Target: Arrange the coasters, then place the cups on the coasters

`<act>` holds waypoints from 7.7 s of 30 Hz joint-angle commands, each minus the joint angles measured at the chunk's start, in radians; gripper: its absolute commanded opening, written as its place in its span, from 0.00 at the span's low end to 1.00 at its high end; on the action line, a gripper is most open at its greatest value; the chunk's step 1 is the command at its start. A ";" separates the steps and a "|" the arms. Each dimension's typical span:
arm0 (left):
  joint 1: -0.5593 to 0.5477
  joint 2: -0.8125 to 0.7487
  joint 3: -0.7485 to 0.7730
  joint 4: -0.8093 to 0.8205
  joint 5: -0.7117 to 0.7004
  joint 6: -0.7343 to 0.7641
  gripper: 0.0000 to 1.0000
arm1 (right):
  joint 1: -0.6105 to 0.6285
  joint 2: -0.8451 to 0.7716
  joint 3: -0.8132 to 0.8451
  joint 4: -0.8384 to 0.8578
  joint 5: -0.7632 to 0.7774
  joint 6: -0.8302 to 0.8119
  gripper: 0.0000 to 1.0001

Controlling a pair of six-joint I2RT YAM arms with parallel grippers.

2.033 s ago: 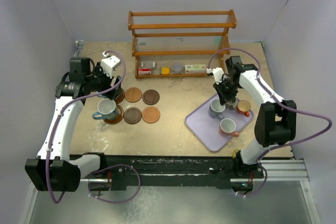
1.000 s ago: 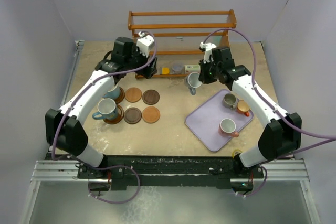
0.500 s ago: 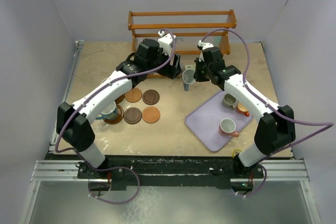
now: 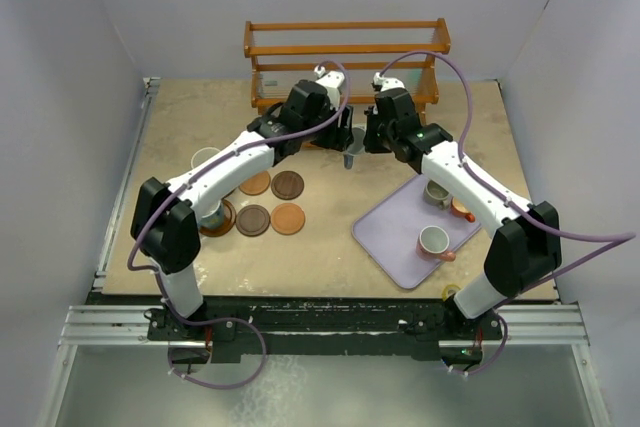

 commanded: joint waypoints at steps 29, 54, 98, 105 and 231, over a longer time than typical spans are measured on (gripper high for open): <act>-0.016 0.103 0.164 -0.028 -0.066 -0.028 0.03 | 0.069 -0.051 0.056 0.082 -0.080 0.053 0.00; 0.035 -0.048 0.013 0.008 -0.109 0.136 0.03 | 0.066 -0.120 0.036 0.070 -0.253 -0.052 0.34; 0.442 -0.060 -0.046 -0.461 0.176 0.864 0.03 | -0.192 -0.436 -0.258 -0.188 -0.497 -0.625 0.88; 0.447 -0.022 -0.057 -0.459 0.176 0.869 0.03 | -0.198 -0.442 -0.259 -0.197 -0.498 -0.637 0.90; 0.481 -0.428 -0.253 -0.346 0.258 0.754 0.66 | -0.389 -0.255 -0.399 -0.606 -0.379 -1.245 0.50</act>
